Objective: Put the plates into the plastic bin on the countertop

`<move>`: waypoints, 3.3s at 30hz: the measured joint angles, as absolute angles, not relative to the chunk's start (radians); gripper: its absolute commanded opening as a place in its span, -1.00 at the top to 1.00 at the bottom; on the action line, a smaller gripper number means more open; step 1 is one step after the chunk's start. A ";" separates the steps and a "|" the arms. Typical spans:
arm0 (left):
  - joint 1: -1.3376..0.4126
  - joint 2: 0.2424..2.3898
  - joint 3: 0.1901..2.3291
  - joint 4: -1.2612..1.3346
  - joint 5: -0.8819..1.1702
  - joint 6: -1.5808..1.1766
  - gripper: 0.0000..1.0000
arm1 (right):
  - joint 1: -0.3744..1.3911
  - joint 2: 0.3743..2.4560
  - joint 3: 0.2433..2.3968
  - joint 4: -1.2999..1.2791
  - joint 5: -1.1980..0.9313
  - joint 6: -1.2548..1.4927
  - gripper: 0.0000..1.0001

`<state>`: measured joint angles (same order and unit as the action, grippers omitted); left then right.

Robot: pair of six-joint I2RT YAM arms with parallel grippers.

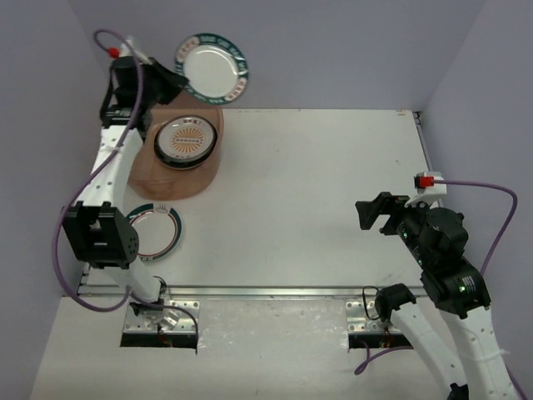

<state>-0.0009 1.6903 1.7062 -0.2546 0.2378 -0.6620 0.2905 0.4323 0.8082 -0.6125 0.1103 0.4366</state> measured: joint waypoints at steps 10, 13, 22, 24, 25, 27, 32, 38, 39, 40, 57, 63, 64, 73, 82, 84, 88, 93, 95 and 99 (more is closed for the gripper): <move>0.412 1.517 1.387 -0.319 0.203 -0.726 1.00 | 0.290 0.586 0.766 -0.554 -0.010 0.438 -0.98; 0.414 1.569 1.361 -0.348 0.220 -0.733 1.00 | 0.290 0.595 0.760 -0.552 -0.028 0.437 -0.98; 0.397 1.741 1.401 -0.344 0.246 -0.749 1.00 | 0.290 0.593 0.747 -0.519 -0.055 0.437 -0.98; 0.376 1.807 1.461 -0.352 0.243 -0.745 0.85 | 0.290 0.595 0.742 -0.516 -0.059 0.437 -0.98; 0.361 1.838 1.486 -0.350 0.242 -0.744 0.71 | 0.290 0.597 0.741 -0.516 -0.062 0.437 -0.98; 0.332 1.891 1.529 -0.345 0.246 -0.743 0.24 | 0.290 0.601 0.740 -0.514 -0.072 0.437 -0.98; 0.279 1.963 1.600 -0.365 0.260 -0.740 -0.55 | 0.290 0.610 0.740 -0.509 -0.115 0.432 -0.98; 0.227 1.975 1.652 -0.440 0.188 -0.706 -1.00 | 0.290 0.645 0.740 -0.499 -0.140 0.430 -0.97; 0.218 1.974 1.653 -0.449 0.168 -0.700 -1.00 | 0.290 0.659 0.739 -0.496 -0.144 0.430 -0.97; 0.207 1.974 1.653 -0.460 0.149 -0.690 -1.00 | 0.290 0.677 0.739 -0.492 -0.156 0.430 -0.98; 0.156 1.923 1.681 -0.648 0.011 -0.618 -1.00 | 0.297 0.971 0.688 -0.195 -0.614 0.602 -0.98; 0.155 1.733 1.658 -0.641 0.013 -0.594 -1.00 | 0.413 1.177 0.635 0.066 -0.674 0.760 -0.98; 0.151 1.683 1.631 -0.630 0.023 -0.586 -1.00 | 0.455 1.231 0.642 0.111 -0.671 0.784 -0.98; 0.114 1.095 1.295 -0.528 0.180 -0.494 -1.00 | 0.746 1.887 0.907 0.486 -0.533 1.036 -0.76; 0.112 0.666 0.941 -0.509 -0.135 -0.473 -1.00 | 0.946 2.374 1.344 0.662 -0.464 1.257 -0.38; 0.112 0.599 0.903 -0.507 -0.212 -0.480 -1.00 | 0.965 2.404 1.379 0.665 -0.445 1.301 -0.32; 0.110 0.570 0.898 -0.498 -0.303 -0.492 -1.00 | 0.978 2.475 1.509 0.597 -0.379 1.382 -0.03; 0.104 0.579 0.896 -0.498 -0.331 -0.498 -1.00 | 0.984 2.524 1.571 0.549 -0.315 1.459 0.59; 0.101 0.578 0.896 -0.498 -0.334 -0.498 -1.00 | 0.984 2.560 1.615 0.550 -0.319 1.494 0.95; 0.098 0.578 0.895 -0.498 -0.339 -0.498 -1.00 | 0.983 2.606 1.673 0.543 -0.327 1.523 1.00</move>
